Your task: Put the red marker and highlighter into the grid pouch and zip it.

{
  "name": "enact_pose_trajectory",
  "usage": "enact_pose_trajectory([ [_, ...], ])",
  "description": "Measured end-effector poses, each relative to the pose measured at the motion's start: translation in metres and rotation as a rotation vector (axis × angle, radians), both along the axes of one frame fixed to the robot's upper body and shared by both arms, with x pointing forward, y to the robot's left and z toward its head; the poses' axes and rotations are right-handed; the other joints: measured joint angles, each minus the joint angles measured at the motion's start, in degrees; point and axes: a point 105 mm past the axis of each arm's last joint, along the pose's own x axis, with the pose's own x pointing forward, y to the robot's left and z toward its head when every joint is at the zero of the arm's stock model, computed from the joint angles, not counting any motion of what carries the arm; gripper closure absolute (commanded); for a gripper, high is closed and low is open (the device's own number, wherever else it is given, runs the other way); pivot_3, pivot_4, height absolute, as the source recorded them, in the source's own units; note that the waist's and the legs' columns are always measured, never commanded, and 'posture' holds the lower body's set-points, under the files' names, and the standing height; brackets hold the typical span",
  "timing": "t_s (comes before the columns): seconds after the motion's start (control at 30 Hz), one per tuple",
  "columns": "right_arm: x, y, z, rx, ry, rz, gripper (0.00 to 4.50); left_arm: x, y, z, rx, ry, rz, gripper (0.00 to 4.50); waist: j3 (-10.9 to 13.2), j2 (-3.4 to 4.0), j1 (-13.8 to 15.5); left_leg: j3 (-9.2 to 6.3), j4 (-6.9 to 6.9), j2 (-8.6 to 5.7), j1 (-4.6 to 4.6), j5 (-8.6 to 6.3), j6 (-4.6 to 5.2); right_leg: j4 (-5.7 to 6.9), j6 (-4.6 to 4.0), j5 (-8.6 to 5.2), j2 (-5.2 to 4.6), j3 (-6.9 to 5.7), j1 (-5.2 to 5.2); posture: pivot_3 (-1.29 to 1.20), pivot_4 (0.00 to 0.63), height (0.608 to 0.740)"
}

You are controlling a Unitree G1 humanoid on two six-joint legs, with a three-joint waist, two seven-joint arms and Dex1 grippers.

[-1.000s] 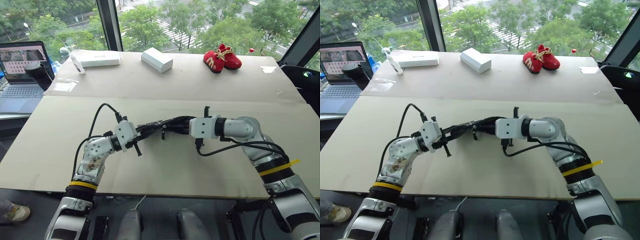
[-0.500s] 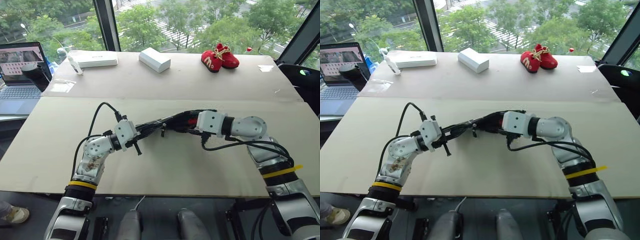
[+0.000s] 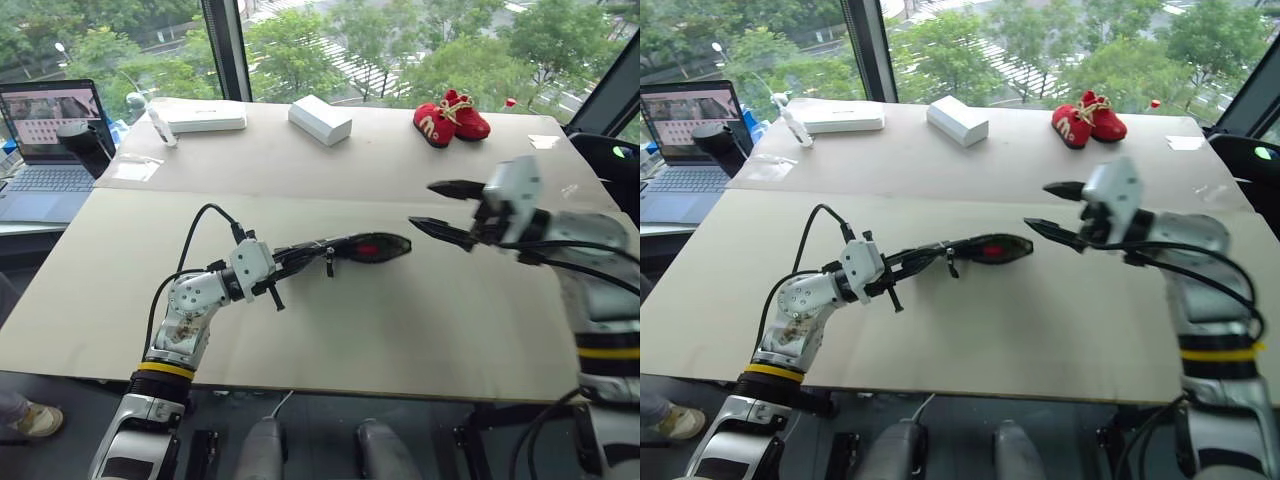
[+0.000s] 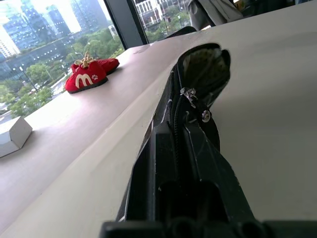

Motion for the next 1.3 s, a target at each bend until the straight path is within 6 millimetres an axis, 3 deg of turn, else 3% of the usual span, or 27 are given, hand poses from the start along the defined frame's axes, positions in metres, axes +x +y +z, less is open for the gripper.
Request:
enact_pose_trajectory([
  [0.1,-0.023,0.01,-0.04,0.019,0.21,0.054,1.33,0.0,0.0,0.0,0.0,0.001,-0.001,4.5,0.0,0.0,-0.2,0.09,0.04,-0.02,0.02,0.0,0.0,0.05,0.01,-0.01,0.0,0.1,-0.05,0.0,0.15,0.729],
  [0.2,-0.029,0.03,-0.065,0.006,0.272,0.056,1.33,0.0,-0.001,0.0,-0.002,0.001,-0.002,4.5,0.0,-0.01,-0.8,0.12,0.06,0.02,0.1,0.01,-0.01,0.14,0.02,-0.01,0.09,0.15,-0.05,0.0,0.15,0.729],
  [0.33,-0.003,0.063,-0.116,-0.009,0.317,-0.133,1.33,0.0,-0.003,0.0,-0.006,0.002,-0.006,4.5,0.0,-0.02,-1.5,0.11,0.05,0.0,0.01,0.02,-0.03,0.22,0.03,-0.02,0.11,0.17,-0.19,0.0,0.15,0.729],
  [0.4,0.008,0.071,-0.127,-0.017,0.324,-0.206,1.33,0.0,-0.003,0.0,-0.005,0.003,-0.005,4.5,0.0,-0.02,-1.5,0.13,0.05,-0.01,-0.02,0.02,-0.04,0.2,0.03,-0.01,0.09,0.19,-0.21,0.0,0.15,0.729],
  [0.5,0.032,0.084,-0.114,0.018,0.257,-0.289,1.33,0.0,-0.005,0.0,-0.01,0.004,-0.01,4.5,0.0,-0.02,-1.5,0.12,0.06,-0.01,-0.01,0.03,-0.05,0.21,0.02,-0.01,0.07,0.17,-0.21,0.0,0.15,0.729],
  [0.63,0.042,0.102,-0.097,0.066,0.205,-0.28,1.33,0.0,-0.005,0.001,-0.009,0.002,-0.011,4.5,0.0,-0.02,-1.3,0.09,0.06,-0.01,-0.03,0.03,-0.05,0.21,0.02,-0.01,0.08,0.13,-0.2,0.0,0.15,0.729],
  [0.77,0.04,0.113,-0.093,0.075,0.2,-0.244,1.33,0.001,-0.006,0.003,-0.009,-0.005,-0.014,4.5,0.0,-0.02,-1.3,0.1,0.06,-0.01,-0.02,0.03,-0.05,0.2,0.02,-0.01,0.07,0.13,-0.19,0.0,0.15,0.729],
  [0.93,0.02,0.13,-0.079,0.089,0.199,-0.094,1.33,0.002,-0.006,0.005,-0.009,-0.009,-0.012,4.5,0.0,-0.02,-1.5,0.08,0.06,0.0,-0.02,0.03,-0.05,0.22,0.02,-0.01,0.08,0.12,-0.2,0.0,0.15,0.729],
  [1.3,0.013,0.129,-0.079,0.05,0.206,-0.037,1.33,0.002,-0.006,0.004,-0.009,-0.007,-0.01,4.5,0.0,-0.02,-1.6,0.08,0.06,0.0,-0.03,0.03,-0.05,0.2,0.02,-0.01,0.08,0.12,-0.2,0.0,0.15,0.729],
])
